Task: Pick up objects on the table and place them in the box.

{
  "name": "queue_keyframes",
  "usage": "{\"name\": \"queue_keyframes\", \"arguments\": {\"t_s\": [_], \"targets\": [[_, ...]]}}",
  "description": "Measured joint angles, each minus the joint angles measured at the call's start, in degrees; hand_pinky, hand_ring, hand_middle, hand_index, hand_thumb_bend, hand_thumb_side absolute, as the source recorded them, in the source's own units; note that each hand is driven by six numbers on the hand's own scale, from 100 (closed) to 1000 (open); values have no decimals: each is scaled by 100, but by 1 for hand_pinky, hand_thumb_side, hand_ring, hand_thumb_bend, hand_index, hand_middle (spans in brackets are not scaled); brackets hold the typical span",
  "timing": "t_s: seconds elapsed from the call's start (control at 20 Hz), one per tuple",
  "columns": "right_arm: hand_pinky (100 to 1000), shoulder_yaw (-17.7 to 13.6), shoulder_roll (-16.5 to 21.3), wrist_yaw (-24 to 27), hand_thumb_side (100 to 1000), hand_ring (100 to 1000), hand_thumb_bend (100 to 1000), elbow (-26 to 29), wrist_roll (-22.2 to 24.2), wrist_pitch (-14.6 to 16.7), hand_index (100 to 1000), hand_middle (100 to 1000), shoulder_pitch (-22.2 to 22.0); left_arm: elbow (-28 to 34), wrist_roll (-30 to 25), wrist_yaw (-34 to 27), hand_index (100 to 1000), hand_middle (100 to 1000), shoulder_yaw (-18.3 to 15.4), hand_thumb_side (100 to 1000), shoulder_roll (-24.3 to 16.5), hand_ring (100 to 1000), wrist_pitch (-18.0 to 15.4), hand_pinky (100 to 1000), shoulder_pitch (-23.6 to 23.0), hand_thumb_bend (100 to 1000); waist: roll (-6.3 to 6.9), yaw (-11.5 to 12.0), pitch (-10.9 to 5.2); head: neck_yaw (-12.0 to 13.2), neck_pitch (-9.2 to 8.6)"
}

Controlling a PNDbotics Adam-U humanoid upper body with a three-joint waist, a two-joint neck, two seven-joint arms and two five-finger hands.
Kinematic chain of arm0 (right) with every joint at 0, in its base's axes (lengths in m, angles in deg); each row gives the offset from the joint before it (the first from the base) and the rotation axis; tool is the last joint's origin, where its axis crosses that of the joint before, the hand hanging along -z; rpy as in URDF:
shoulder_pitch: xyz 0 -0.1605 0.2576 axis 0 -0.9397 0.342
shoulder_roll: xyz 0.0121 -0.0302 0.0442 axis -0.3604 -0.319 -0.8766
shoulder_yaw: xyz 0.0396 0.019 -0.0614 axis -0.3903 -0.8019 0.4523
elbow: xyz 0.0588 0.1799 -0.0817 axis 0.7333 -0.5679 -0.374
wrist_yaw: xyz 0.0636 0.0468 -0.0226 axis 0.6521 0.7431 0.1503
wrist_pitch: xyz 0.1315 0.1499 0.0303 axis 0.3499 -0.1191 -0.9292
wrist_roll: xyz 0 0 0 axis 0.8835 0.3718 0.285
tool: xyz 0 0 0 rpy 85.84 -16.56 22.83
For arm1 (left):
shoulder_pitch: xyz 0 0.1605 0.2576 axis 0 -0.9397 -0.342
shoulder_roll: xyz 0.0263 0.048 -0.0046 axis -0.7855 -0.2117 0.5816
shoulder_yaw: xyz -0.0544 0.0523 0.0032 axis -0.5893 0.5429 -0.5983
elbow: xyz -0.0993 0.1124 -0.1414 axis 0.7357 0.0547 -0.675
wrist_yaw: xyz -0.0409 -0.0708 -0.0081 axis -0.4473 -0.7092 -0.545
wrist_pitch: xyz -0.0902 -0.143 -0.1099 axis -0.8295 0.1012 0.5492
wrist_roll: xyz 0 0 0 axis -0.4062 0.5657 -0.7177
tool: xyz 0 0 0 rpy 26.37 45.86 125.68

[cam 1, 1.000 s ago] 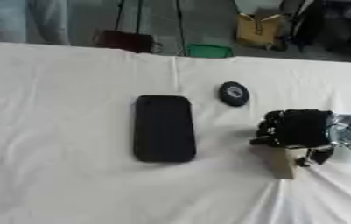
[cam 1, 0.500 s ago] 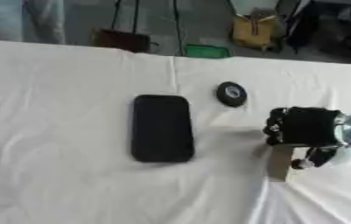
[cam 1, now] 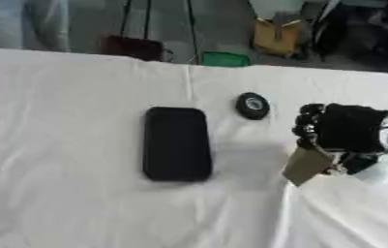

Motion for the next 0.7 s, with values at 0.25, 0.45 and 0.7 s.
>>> {"name": "queue_keyframes", "arguments": {"t_s": [0.25,0.45,0.7], "targets": [[750,-130,-4,396,345,655,322,477,-49,-127,563,569,378,0,10,-14,890,752,-5,995,0,705,7,655,-5,186,34,9,-66,3,0],[745,-102,-260,899,347,653,324,636,130,-177,564,569,964,0,14,-44,890,752,-4,994,4,706,11,654,-5,187,75,50,-89,-3,0],[706,70,-605,1338,383,627,302,507,426,-178,575,567,1414,0,14,-100,888,755,25,987,83,709,14,649,18,189,170,284,-121,-96,-17]]}}
